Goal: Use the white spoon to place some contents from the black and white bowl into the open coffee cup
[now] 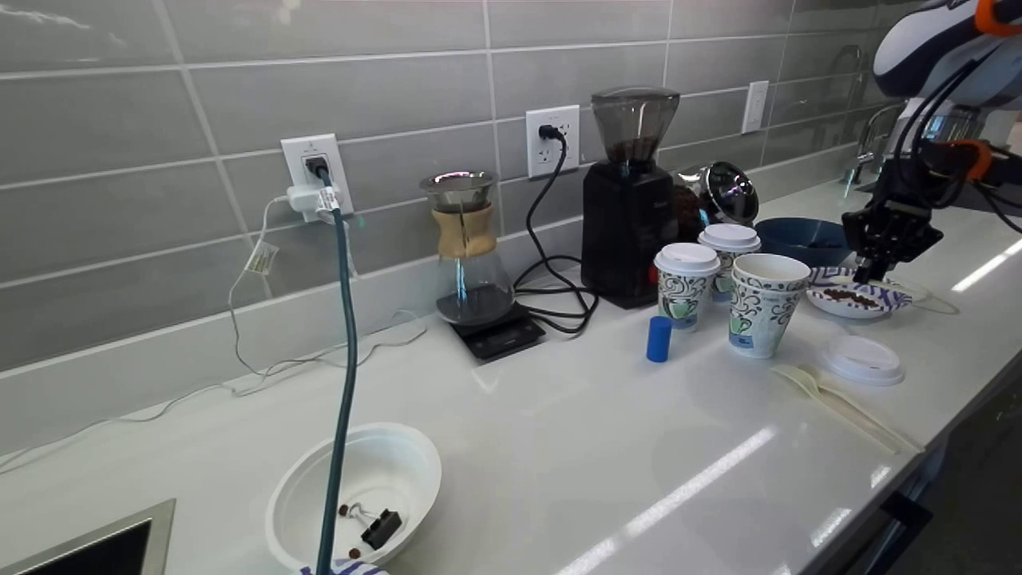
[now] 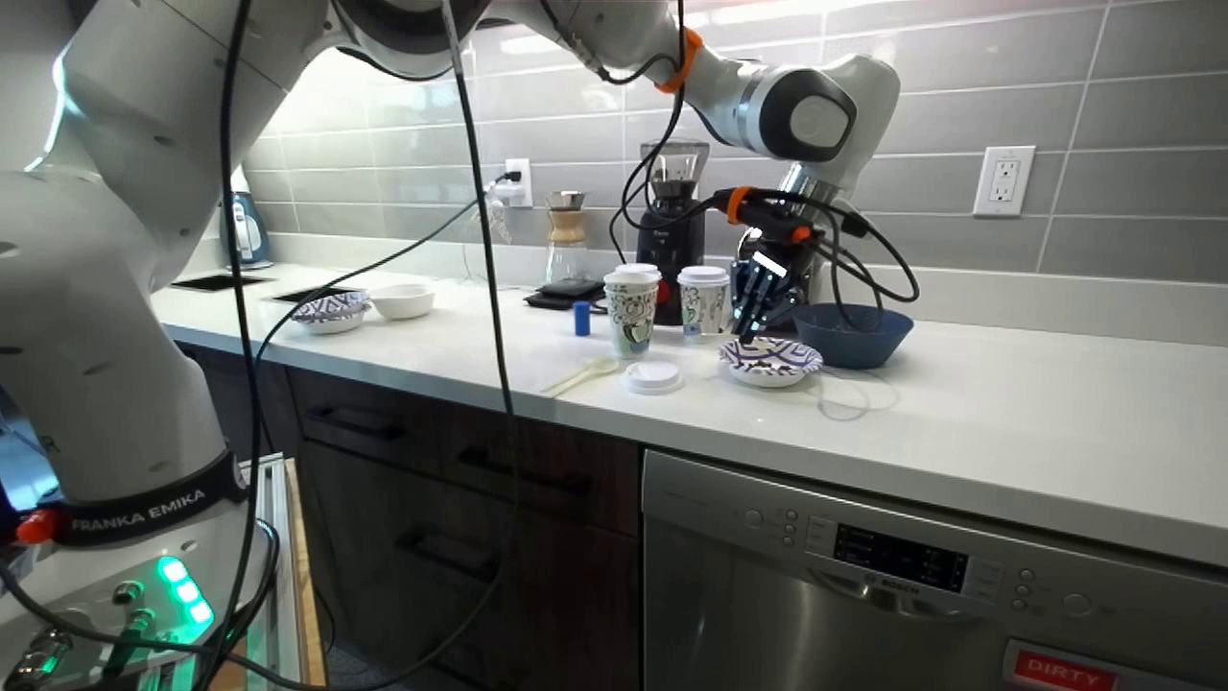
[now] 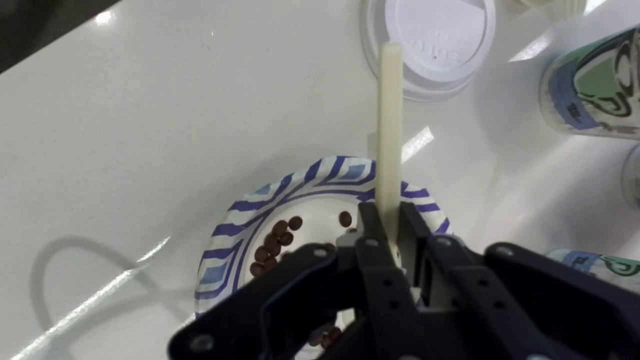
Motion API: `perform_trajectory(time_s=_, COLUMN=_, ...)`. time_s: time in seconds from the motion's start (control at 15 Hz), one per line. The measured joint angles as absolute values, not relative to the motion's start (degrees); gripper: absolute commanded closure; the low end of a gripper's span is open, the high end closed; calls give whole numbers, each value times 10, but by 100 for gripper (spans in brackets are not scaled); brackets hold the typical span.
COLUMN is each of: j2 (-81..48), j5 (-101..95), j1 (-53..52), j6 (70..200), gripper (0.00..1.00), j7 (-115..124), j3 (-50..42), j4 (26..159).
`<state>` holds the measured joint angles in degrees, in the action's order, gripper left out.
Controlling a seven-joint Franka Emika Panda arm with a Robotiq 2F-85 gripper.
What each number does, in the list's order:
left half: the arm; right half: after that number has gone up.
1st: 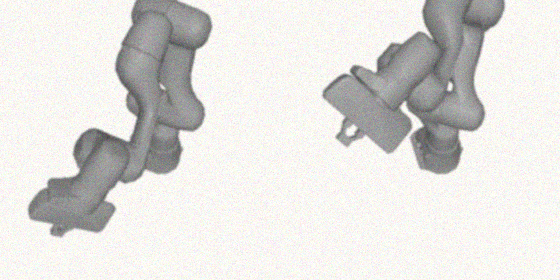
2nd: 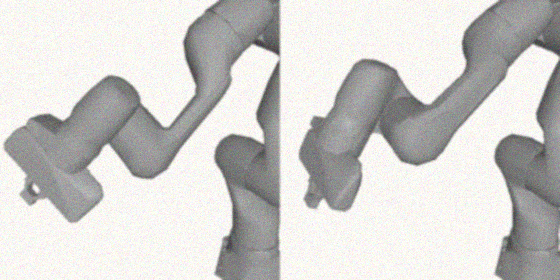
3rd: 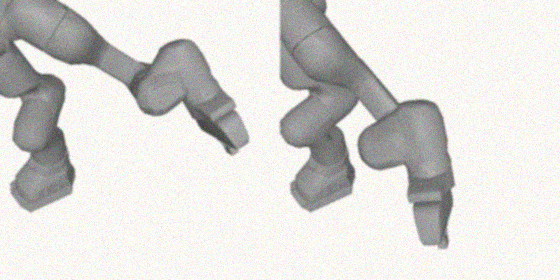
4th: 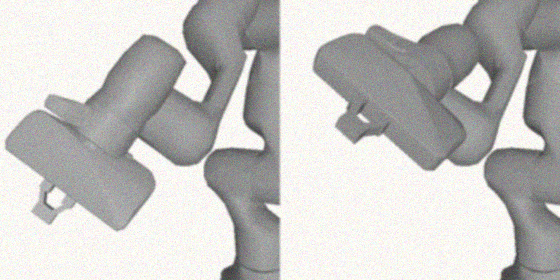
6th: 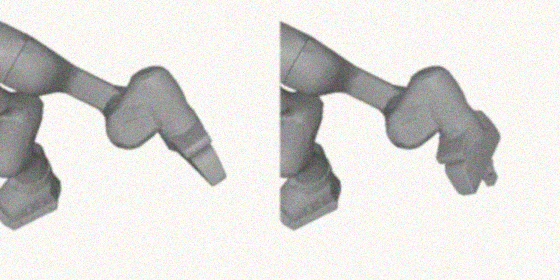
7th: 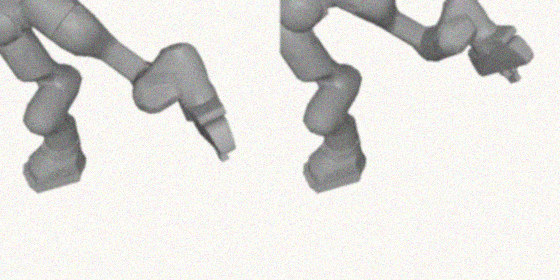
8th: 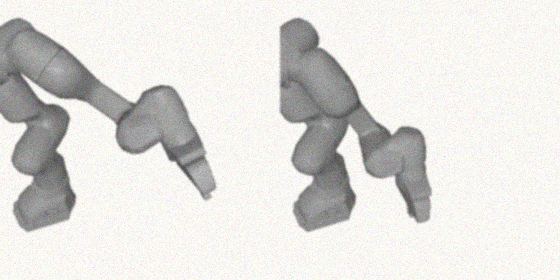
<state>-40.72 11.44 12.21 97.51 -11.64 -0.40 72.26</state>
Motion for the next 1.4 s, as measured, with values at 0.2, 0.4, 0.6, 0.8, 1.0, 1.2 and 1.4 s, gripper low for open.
perform_trajectory(time_s=0.2, j2=-441, j5=114, j1=122, j6=962, gripper=97, j7=-111, j3=-4, j4=680)
perform_trajectory(time_s=0.4, j2=-471, j5=113, j1=121, j6=940, gripper=97, j7=-105, j3=-4, j4=637)
perform_trajectory(time_s=0.6, j2=-498, j5=111, j1=121, j6=916, gripper=97, j7=-100, j3=-4, j4=597)
perform_trajectory(time_s=0.8, j2=-522, j5=107, j1=121, j6=895, gripper=60, j7=-95, j3=-4, j4=564)
perform_trajectory(time_s=1.0, j2=-540, j5=104, j1=122, j6=886, gripper=41, j7=-93, j3=-5, j4=538)
perform_trajectory(time_s=1.2, j2=-540, j5=104, j1=124, j6=886, gripper=20, j7=-93, j3=-7, j4=528)
perform_trajectory(time_s=1.4, j2=-531, j5=101, j1=125, j6=888, gripper=2, j7=-94, j3=-20, j4=529)
